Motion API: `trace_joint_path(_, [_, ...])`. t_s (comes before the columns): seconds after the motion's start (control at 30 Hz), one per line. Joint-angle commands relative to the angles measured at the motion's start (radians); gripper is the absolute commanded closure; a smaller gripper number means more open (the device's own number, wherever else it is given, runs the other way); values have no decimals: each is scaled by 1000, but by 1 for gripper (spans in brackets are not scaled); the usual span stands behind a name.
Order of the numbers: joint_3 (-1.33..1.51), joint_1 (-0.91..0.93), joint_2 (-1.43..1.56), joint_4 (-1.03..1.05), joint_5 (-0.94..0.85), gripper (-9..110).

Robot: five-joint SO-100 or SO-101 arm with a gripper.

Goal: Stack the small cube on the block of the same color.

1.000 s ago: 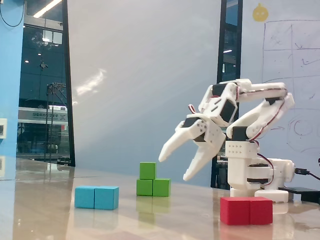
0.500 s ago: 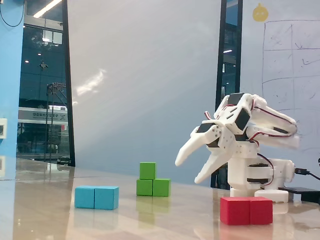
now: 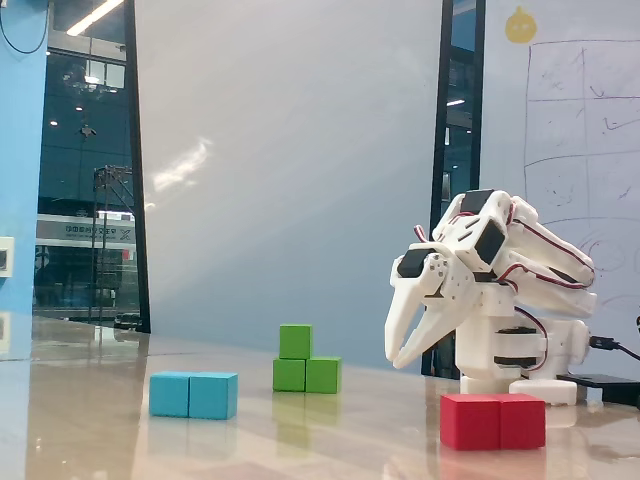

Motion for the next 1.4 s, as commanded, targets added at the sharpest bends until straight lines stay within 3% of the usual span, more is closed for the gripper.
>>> trace_joint_path(0.0, [-5,0,37,8,-8,102])
trace_joint_path(0.4, [-5,153,31,8,9,101])
trace_joint_path(1.37, [-6,94,31,12,-126,101])
